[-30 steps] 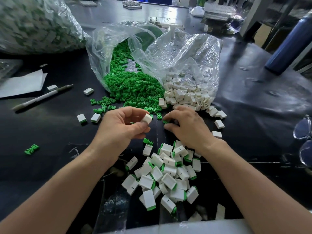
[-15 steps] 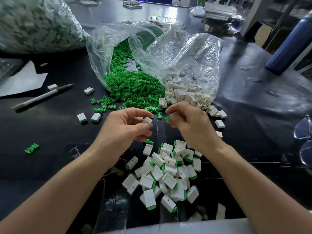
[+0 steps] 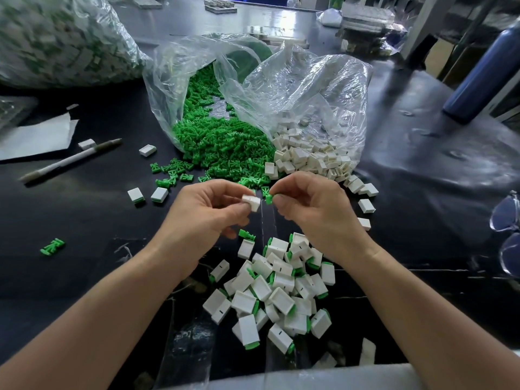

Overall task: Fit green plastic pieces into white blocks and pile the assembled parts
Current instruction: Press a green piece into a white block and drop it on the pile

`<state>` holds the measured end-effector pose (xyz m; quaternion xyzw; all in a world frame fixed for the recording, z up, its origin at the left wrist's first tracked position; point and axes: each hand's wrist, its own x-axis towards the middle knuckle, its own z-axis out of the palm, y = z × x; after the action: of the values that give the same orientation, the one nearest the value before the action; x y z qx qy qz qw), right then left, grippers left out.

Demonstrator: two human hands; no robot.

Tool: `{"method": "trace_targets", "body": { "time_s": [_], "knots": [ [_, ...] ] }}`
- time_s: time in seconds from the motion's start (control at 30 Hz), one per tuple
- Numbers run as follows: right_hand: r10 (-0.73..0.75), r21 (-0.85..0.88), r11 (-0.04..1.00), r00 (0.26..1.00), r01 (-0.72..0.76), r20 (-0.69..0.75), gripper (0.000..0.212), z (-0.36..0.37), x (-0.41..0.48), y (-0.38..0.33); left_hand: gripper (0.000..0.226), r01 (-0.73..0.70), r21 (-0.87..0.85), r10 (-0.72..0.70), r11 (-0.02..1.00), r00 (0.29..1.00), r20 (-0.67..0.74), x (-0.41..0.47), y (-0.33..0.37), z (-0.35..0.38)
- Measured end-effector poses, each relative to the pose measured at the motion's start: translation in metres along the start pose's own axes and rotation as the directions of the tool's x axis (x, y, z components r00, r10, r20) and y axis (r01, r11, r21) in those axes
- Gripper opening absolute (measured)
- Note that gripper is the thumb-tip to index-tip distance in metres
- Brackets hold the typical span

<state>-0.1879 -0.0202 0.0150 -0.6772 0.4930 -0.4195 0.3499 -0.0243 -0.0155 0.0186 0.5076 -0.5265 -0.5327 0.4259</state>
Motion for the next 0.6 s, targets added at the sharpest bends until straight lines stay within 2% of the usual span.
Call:
{"method": "trace_targets", "body": {
  "time_s": [0.1, 0.3, 0.6],
  "knots": [
    [-0.01, 0.02, 1.0, 1.0, 0.01, 0.001, 0.028, 0.0006, -0.0013, -0.0021, 0.009, 0.032, -0.046, -0.033, 0.998, 0.999, -0.008, 0.0008, 0.0012, 0.001],
    [-0.036, 0.009, 0.999, 0.999, 0.036, -0.003, 0.03, 0.001, -0.0019, -0.0026, 0.015, 0.026, -0.066, -0.023, 0.997, 0.999, 0.048, -0.0016, 0.0032, 0.0019],
    [-0.037, -0.007, 0.999, 0.999, 0.037, 0.013, 0.026, 0.0014, -0.0026, -0.0008, 0.016, 0.008, -0.031, -0.007, 0.999, 0.999, 0.046, -0.0031, 0.0029, 0.0036]
  ]
}}
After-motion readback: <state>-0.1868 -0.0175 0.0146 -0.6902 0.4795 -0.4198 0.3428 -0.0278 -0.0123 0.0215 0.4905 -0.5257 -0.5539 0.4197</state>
